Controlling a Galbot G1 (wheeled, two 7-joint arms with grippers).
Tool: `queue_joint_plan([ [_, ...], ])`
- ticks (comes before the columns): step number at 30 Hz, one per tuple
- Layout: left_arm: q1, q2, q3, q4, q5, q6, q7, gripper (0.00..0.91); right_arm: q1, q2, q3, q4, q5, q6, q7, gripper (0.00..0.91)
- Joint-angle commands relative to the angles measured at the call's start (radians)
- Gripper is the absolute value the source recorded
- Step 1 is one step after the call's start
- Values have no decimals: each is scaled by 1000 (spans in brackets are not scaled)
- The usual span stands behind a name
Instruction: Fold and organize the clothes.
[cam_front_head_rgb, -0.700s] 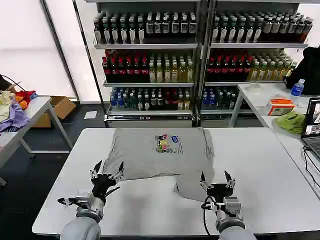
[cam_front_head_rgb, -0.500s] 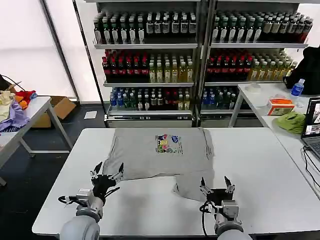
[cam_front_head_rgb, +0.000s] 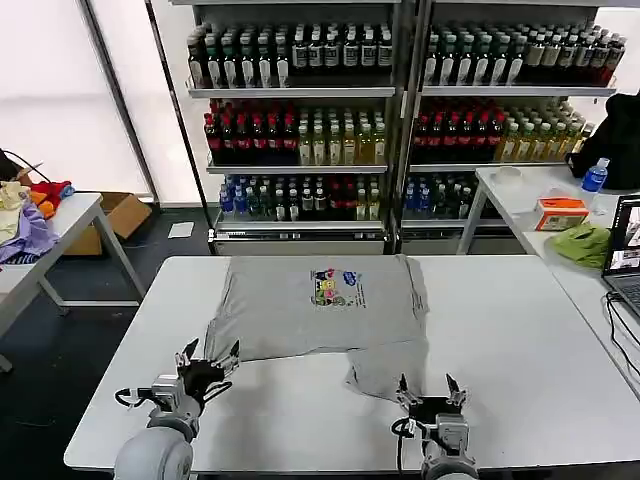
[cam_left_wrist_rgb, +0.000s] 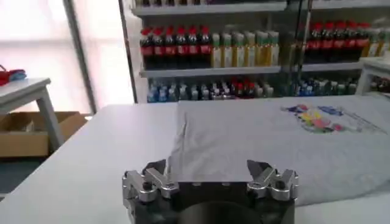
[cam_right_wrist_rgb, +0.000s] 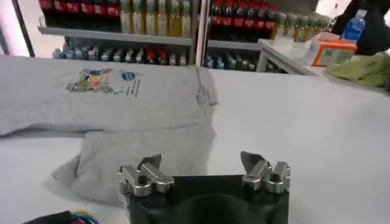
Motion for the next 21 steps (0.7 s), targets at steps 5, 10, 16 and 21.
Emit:
queue_joint_plan([
  [5,-10,15,-19,52,-17,44,1,907,-6,17,-10,-16,0,-7,13,907],
  [10,-14,15,-20,69,-33,45,1,907,-1,22,-16,-29,-3,-7,15,907],
  [16,-3,13,-22,75,-36,45,4,907,-2,29,-30,-37,-5,-7,14,907],
  [21,-1,9,-19,81,-36,48,5,725,3,44,-33,-61,-8,-6,12,292],
])
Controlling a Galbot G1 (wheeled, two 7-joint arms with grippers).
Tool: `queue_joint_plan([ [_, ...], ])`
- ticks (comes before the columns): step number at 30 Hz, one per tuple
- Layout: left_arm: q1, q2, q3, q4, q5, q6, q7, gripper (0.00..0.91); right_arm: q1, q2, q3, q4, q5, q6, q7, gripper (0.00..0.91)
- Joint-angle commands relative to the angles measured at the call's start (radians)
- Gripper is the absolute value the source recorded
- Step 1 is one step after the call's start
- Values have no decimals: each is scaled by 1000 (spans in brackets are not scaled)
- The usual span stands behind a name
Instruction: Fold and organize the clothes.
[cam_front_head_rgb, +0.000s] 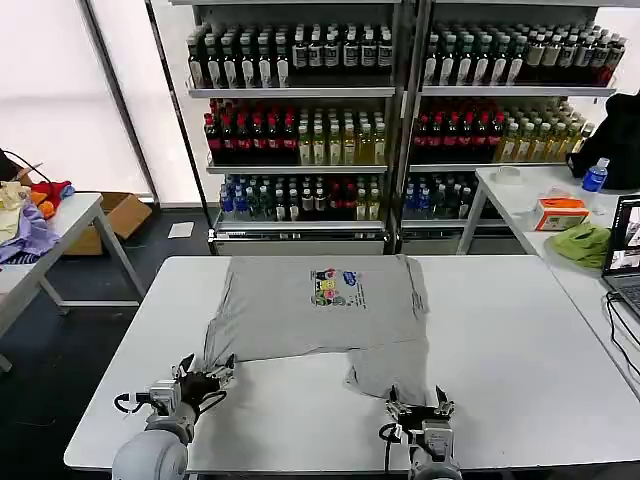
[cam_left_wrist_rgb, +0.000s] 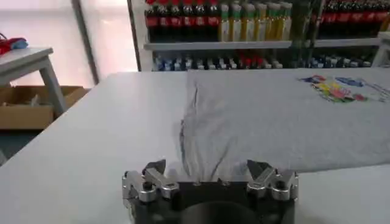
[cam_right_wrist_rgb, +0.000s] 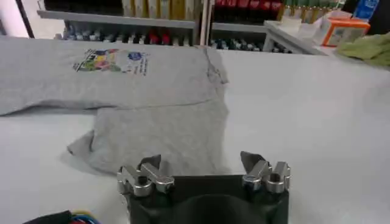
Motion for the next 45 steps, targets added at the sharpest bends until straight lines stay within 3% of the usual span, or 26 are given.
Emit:
queue_joint_plan([
  [1,3,-4,1,18,-6,10,3,635,0,9,-3,-15,-1,-2,0,0],
  [2,4,-4,1,19,-6,10,5,292,-2,7,-5,-15,-4,0,-2,0],
  [3,7,-4,1,19,-6,10,7,40,-4,4,-7,-15,-6,1,-3,0],
  [4,11,-4,2,19,-5,10,12,20,-7,-5,-11,-15,-7,6,-3,0],
  [15,20,-12,21,17,25,13,24,0,-19,8,-11,-37,16,48,18,0],
  [24,35,-20,35,0,33,6,33,0,-22,-2,5,-38,34,70,6,0],
  [35,50,-31,17,-40,-9,-76,36,10,-68,-18,23,97,-68,148,-62,0],
  [45,64,-26,4,-174,-43,-66,29,0,-64,-37,102,181,-65,179,-82,0],
])
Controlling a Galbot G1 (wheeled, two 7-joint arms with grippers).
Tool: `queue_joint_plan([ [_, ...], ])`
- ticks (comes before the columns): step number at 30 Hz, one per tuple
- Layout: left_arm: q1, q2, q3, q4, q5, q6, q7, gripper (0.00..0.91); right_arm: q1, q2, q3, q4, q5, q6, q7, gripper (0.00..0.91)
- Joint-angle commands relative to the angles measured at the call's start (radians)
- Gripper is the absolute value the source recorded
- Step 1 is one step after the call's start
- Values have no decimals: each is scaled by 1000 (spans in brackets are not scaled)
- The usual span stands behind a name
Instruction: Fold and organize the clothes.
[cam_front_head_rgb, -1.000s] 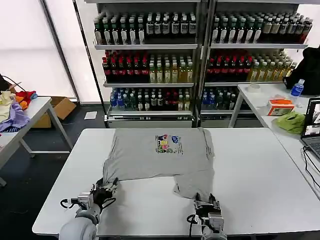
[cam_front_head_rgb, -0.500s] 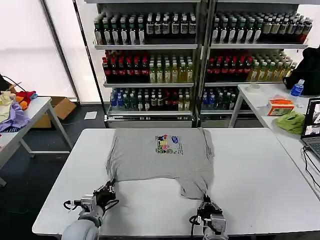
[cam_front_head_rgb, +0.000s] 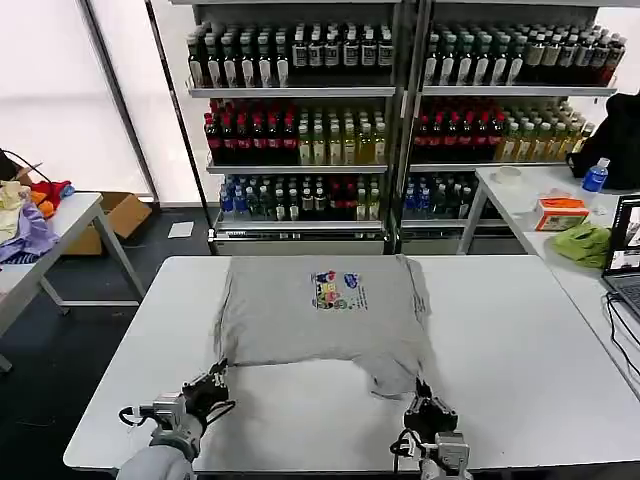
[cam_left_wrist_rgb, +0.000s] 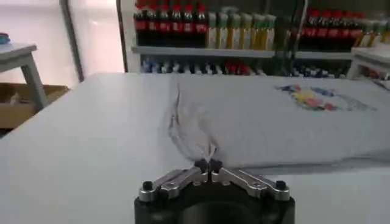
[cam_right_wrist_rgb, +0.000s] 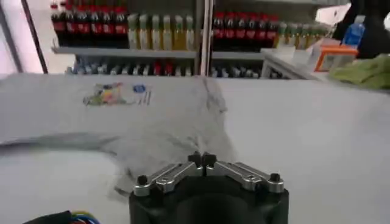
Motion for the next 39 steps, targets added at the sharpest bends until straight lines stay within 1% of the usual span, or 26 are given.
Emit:
queue_joint_plan([
  [1,-23,11,1,-105,-43,-31,-6,0,24,-7,43,52,-20,28,-18,0],
  [3,-66,13,8,-70,-82,-51,-24,0,70,-3,55,15,-18,36,-23,0],
  [8,-183,21,31,51,-100,-114,-42,0,191,6,74,-93,-21,110,-50,0],
  [10,-220,30,46,96,-106,-124,-39,0,251,6,79,-153,-9,138,-61,0],
  [12,-253,30,59,139,-106,-129,-37,0,313,-1,76,-226,2,147,-67,0],
  [15,-323,23,73,212,-107,-144,-38,0,390,-3,68,-302,8,145,-68,0],
  [18,-408,14,87,313,-111,-156,-40,0,485,1,53,-380,11,145,-80,0],
  [25,-541,33,135,462,-104,-156,-29,0,688,10,11,-555,20,131,-82,0],
  [30,-629,35,158,559,-100,-163,-28,0,779,13,-21,-665,27,124,-88,0],
  [33,-669,33,174,627,-81,-175,-14,0,808,23,-33,-724,42,105,-91,0],
  [38,-690,36,187,694,-77,-163,-12,10,834,43,-50,-783,34,91,-104,0],
  [39,-692,37,188,703,-74,-159,-9,544,835,44,-52,-786,33,86,-107,161],
])
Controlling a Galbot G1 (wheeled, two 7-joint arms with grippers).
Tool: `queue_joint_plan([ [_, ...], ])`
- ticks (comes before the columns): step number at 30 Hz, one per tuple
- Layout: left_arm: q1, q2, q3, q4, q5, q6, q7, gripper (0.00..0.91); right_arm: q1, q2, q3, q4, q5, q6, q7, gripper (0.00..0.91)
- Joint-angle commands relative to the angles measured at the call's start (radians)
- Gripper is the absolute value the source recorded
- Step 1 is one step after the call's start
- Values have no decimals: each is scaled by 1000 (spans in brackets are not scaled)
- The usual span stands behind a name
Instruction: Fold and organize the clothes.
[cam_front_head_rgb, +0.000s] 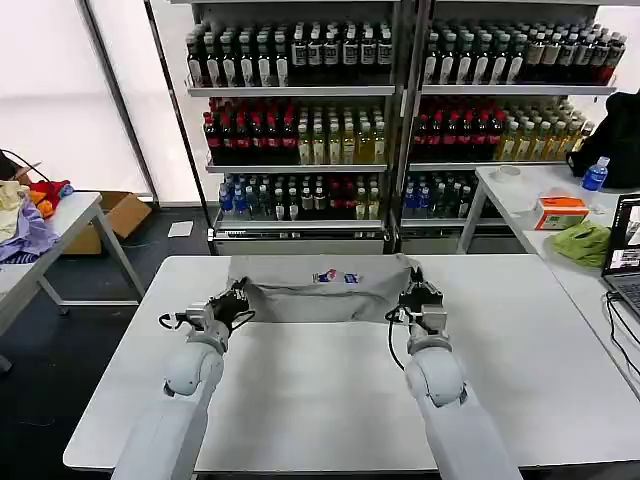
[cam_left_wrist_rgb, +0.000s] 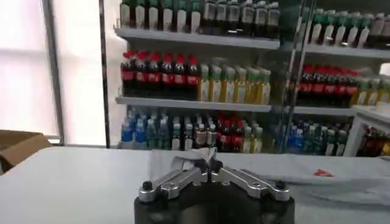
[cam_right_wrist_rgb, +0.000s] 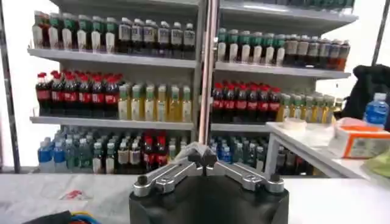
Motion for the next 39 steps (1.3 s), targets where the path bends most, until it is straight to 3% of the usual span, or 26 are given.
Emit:
queue_joint_plan([
  [1,-151,6,38,234,18,-1,12,907,111,9,-21,-146,2,-13,-11,484],
  [2,-154,7,38,244,19,0,12,907,112,9,-24,-153,-6,-24,-22,907],
  [8,-144,9,45,213,43,2,31,907,112,24,-22,-160,-21,-87,-35,907],
  [10,-144,10,46,199,40,22,23,907,122,47,-12,-169,11,-91,12,907],
  [12,-147,11,43,184,38,28,9,907,140,79,0,-178,85,-96,91,907],
  [15,-148,15,41,159,28,27,-5,907,159,102,2,-172,125,-86,152,907],
  [29,-75,23,31,43,16,83,-32,907,134,90,9,-109,140,-94,178,907],
  [34,-58,27,25,30,15,100,-34,907,153,107,27,-101,288,-143,224,907],
  [39,-16,39,19,6,12,117,-34,907,97,64,14,-21,190,-195,226,907],
])
